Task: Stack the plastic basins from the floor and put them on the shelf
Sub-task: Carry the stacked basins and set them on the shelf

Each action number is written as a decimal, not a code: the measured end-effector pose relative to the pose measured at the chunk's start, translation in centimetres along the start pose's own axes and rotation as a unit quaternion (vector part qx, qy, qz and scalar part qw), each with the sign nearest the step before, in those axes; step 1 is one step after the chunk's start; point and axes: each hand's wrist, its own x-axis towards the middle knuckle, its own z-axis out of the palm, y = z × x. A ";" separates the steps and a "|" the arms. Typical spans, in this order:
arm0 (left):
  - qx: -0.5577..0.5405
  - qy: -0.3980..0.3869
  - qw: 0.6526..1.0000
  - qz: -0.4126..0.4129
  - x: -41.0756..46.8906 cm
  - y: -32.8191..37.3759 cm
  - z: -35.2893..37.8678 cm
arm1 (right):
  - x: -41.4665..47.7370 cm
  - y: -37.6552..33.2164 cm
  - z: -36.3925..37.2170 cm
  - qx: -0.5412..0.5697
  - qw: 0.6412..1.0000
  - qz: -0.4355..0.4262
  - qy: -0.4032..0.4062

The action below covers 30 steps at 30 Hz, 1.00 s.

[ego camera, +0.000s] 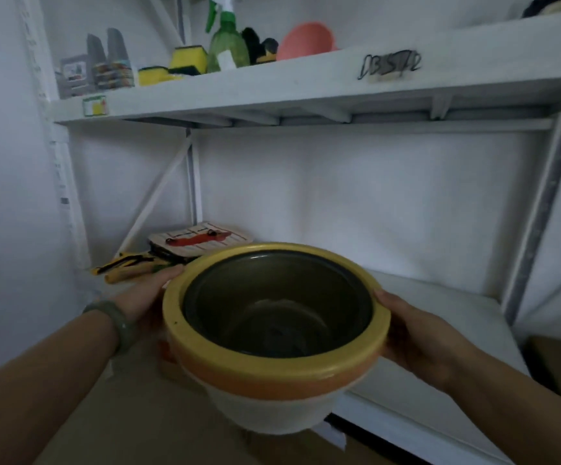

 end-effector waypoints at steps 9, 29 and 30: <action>-0.028 -0.073 0.996 -0.034 6.0 -0.9 11.4 | 1.4 -1.5 -10.0 0.012 0.994 -0.013 0.111; -0.042 -0.112 0.992 -0.049 13.5 -3.4 22.9 | 2.5 -0.9 -15.8 0.035 0.951 -0.058 0.302; -0.062 -0.108 0.992 -0.038 14.2 -3.7 22.8 | 2.4 -1.0 -15.6 0.039 0.950 -0.059 0.303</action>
